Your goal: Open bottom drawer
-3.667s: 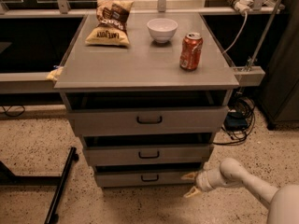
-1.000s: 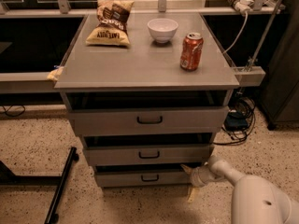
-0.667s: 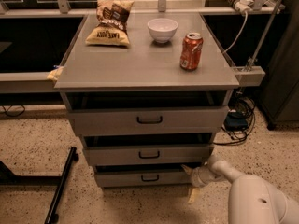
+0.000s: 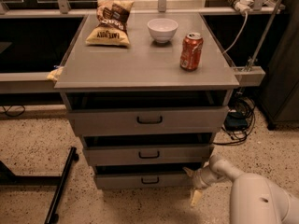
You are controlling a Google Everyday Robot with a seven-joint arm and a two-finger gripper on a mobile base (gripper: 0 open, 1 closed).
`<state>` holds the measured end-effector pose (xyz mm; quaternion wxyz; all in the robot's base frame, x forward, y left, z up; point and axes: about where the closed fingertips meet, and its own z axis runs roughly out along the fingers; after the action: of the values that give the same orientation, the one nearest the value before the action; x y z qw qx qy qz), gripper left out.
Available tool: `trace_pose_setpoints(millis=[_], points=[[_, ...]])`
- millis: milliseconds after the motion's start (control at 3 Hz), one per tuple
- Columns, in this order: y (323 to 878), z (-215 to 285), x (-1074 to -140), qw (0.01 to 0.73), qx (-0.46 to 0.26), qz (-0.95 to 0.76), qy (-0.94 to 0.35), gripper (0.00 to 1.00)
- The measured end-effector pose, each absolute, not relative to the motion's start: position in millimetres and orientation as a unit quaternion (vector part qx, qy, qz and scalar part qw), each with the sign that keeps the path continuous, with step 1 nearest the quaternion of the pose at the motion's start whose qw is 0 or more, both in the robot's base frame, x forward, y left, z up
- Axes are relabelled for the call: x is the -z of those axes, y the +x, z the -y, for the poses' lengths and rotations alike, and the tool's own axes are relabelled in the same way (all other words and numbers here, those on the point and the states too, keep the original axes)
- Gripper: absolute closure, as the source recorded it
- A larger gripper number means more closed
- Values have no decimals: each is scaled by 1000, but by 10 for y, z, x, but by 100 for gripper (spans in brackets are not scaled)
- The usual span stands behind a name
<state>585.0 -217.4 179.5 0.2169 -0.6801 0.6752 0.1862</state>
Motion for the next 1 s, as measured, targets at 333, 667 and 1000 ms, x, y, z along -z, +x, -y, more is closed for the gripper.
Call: trace_pose_setpoints(millis=[333, 667, 1000], points=[[5673, 2242, -1846, 203, -202, -680, -675, 0], [5429, 2312, -1890, 188, -226, -684, -668, 0], [5156, 2387, -1906, 173, -259, -688, -656, 0]])
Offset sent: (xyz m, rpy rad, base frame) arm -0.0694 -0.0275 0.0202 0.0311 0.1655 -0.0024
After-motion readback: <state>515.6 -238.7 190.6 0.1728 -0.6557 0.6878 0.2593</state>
